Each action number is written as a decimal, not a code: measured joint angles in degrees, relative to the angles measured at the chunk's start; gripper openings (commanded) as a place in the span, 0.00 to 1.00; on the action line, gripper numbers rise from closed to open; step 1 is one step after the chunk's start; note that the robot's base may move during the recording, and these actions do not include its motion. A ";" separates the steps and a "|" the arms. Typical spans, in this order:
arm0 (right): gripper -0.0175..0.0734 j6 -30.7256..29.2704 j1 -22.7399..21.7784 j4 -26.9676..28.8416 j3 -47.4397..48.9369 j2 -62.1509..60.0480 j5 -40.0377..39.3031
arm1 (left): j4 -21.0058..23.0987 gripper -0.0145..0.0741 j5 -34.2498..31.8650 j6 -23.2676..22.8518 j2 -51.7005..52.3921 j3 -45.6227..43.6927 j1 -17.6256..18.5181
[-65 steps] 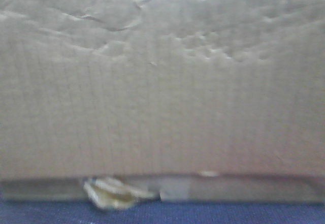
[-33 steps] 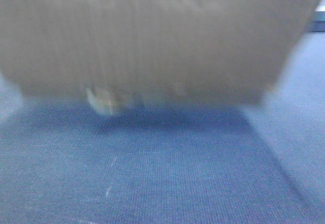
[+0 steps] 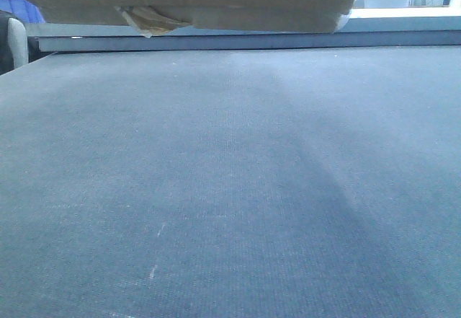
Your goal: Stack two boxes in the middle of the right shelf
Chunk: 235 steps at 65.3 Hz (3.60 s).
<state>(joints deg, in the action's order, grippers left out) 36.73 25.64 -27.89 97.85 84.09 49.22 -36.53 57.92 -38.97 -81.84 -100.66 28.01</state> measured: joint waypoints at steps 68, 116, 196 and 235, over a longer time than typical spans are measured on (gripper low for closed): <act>0.02 2.74 0.10 -0.21 0.00 0.00 0.63 | -0.16 0.04 0.00 0.00 0.00 -0.04 0.00; 0.02 2.74 0.10 -0.21 0.00 0.00 0.63 | -0.26 0.04 -0.04 0.00 0.00 -0.04 0.00; 0.02 2.77 0.21 -0.21 0.22 0.91 -1.94 | -1.82 0.04 0.38 -0.11 0.22 -0.13 0.00; 0.02 2.77 0.21 -0.53 0.22 0.91 -1.94 | -1.70 0.04 0.14 -0.11 0.22 -0.13 0.00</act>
<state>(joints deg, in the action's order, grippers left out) 39.50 25.85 -28.42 98.07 85.01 47.27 -38.23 58.06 -39.08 -81.61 -100.79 28.01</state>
